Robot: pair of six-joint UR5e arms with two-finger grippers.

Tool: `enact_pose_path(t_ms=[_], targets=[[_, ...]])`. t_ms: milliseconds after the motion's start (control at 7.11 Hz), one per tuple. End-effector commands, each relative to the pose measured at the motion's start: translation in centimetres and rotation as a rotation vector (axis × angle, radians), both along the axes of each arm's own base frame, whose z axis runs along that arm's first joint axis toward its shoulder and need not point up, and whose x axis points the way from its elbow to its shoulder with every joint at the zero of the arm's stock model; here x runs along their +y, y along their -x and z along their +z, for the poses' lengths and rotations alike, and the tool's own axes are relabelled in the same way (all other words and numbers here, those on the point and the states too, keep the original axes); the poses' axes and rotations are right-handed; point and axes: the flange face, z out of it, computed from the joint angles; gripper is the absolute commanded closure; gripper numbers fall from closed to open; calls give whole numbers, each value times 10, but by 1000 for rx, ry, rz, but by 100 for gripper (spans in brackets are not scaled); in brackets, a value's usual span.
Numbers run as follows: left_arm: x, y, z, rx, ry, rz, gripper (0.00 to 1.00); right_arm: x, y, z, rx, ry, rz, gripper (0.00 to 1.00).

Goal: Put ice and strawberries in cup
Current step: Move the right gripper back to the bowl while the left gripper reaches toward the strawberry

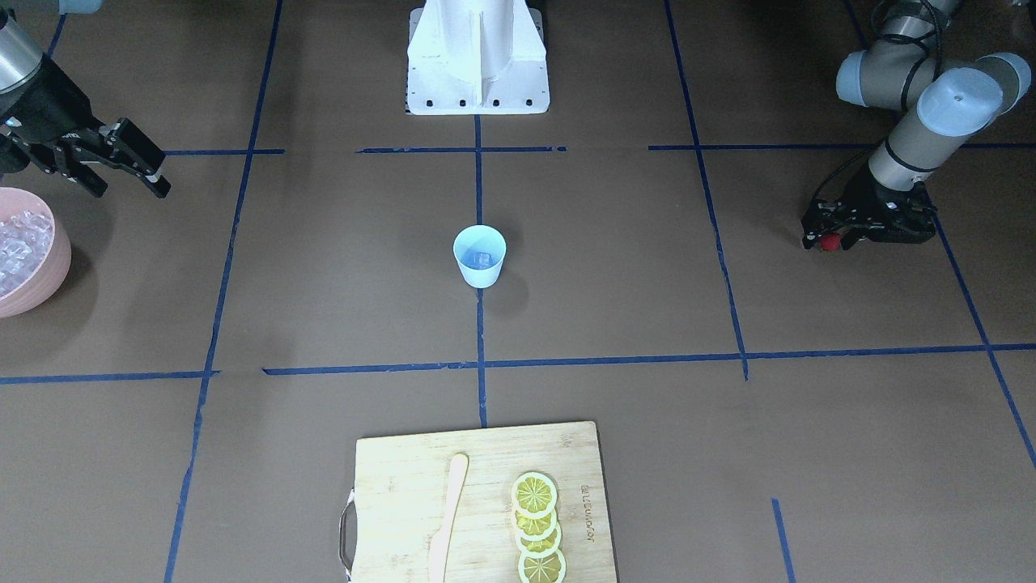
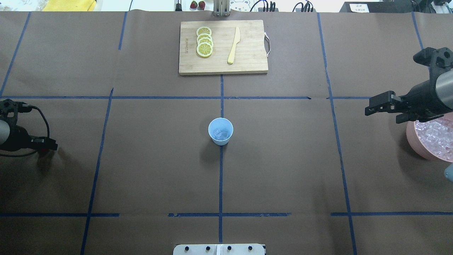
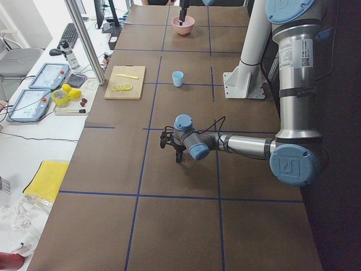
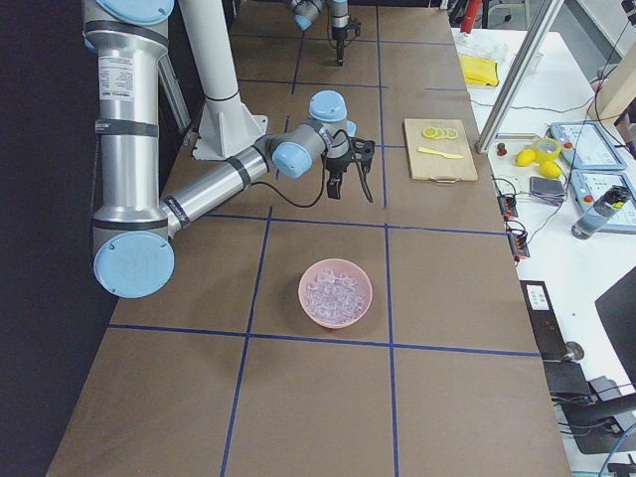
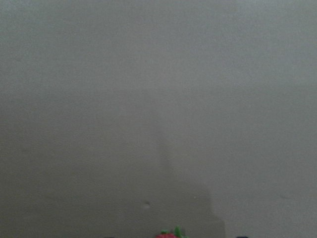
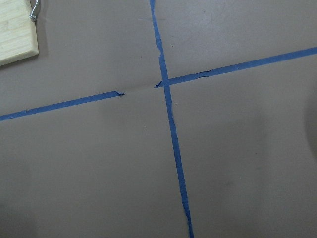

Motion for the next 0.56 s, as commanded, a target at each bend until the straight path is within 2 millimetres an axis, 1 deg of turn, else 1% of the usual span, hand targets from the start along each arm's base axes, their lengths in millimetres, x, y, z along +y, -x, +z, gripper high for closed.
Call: enact_pose_path(t_ms=[0,141,281,422], targets=[[1,1,-3,5,-4,-1,100,0,0,0,1,2,0,0],[4,4,-11,14,-13,-2,100,0,0,0,-1,-1,0,0],[4,6,-30,39,-36,-6,100,0,0,0,0,0,0,0],[7,7,-57,80,-38,-32,100,-1,-3,0,0,0,6,0]])
